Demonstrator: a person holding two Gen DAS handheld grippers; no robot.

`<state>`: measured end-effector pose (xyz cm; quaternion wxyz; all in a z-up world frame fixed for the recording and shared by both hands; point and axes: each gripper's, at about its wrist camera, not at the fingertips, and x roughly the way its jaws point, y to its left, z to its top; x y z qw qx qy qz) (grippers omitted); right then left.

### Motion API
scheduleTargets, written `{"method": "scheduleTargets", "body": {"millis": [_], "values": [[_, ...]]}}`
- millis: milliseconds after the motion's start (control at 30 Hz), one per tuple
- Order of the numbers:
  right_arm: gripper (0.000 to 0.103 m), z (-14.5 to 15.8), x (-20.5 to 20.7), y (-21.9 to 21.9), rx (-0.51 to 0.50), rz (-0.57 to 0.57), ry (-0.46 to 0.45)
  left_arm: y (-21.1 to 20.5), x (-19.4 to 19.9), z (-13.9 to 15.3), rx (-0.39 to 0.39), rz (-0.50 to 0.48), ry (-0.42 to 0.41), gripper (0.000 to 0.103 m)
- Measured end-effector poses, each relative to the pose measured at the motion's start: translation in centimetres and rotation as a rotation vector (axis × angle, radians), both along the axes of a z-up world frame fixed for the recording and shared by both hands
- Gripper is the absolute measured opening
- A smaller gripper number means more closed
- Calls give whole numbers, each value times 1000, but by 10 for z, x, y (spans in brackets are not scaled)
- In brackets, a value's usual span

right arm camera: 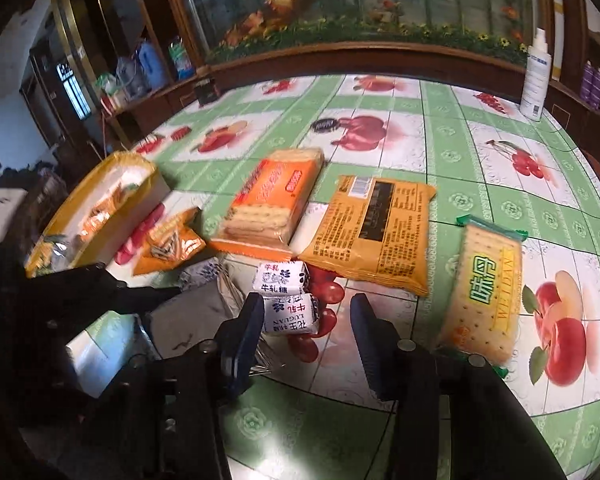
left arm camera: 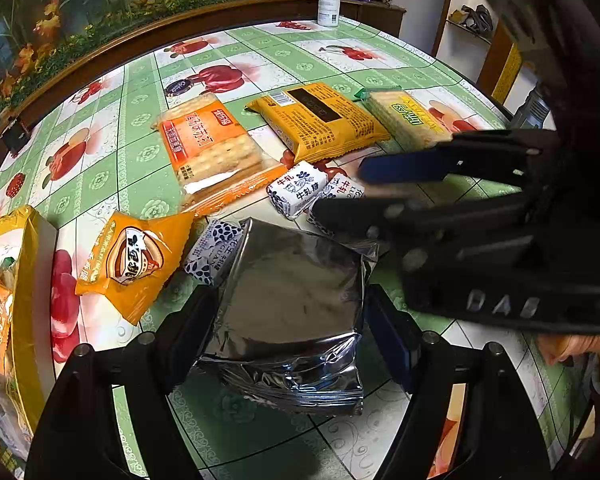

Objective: Organize snacks
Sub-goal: 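Grasp a silver foil packet with the left gripper while the right reaches for white milk candies, then carry the silver packet and white milk candy over the yellow tray and open both grippers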

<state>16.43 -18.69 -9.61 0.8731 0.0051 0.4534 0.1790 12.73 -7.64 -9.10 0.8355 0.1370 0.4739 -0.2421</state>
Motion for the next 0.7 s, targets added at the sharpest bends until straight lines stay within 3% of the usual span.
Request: {"method": "scheduleTargets", "body": {"millis": [100, 167, 200, 233, 500, 700], "values": [[46, -8, -1, 10, -36, 25, -3, -3, 3, -1, 0, -5, -3, 77], [44, -9, -2, 14, -74, 21, -19, -3, 3, 1, -5, 2, -10, 66], [33, -9, -3, 15, -97, 17, -25, -3, 2, 2, -12, 3, -13, 59], [33, -9, -4, 14, -104, 19, -31, -3, 1, 2, -15, 2, -8, 57], [32, 12, -37, -30, 75, -45, -61, 14, -24, 19, -67, 63, -40, 56], [32, 44, -73, -47, 132, -73, -143, 48, -52, 49, -95, 231, -107, 56]]}}
